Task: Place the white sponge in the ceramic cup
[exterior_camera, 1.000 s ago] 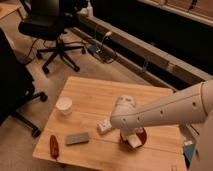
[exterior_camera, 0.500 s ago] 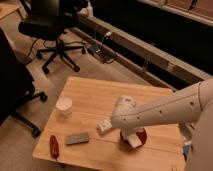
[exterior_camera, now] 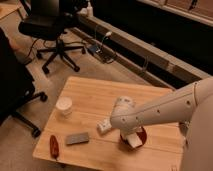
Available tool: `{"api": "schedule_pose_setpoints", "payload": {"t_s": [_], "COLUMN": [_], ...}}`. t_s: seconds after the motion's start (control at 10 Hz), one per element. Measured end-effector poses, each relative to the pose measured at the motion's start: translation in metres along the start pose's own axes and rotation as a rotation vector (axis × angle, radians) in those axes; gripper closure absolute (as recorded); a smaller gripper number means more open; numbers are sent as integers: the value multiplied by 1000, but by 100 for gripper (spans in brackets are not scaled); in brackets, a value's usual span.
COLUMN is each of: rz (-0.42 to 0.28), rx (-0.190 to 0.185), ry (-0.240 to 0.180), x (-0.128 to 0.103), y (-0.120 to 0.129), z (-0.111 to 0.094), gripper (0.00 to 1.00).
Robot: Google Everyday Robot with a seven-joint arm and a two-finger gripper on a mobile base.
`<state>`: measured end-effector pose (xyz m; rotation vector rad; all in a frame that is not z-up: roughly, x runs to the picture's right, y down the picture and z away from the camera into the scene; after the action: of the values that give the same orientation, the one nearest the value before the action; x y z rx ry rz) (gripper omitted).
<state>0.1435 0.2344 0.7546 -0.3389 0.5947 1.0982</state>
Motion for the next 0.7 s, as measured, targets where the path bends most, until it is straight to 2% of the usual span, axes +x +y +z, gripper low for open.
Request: {"api": "schedule_pose_setpoints", "payload": {"t_s": [0.3, 0.4, 0.5, 0.7], "rz": [4, 8, 10, 14], "rx": [8, 11, 13, 15], "ry": [4, 6, 7, 11], "x": [1, 2, 3, 3], "y": [-3, -5, -5, -7], "z": [1, 2, 2, 3], "gripper": [35, 38, 44, 64]}}
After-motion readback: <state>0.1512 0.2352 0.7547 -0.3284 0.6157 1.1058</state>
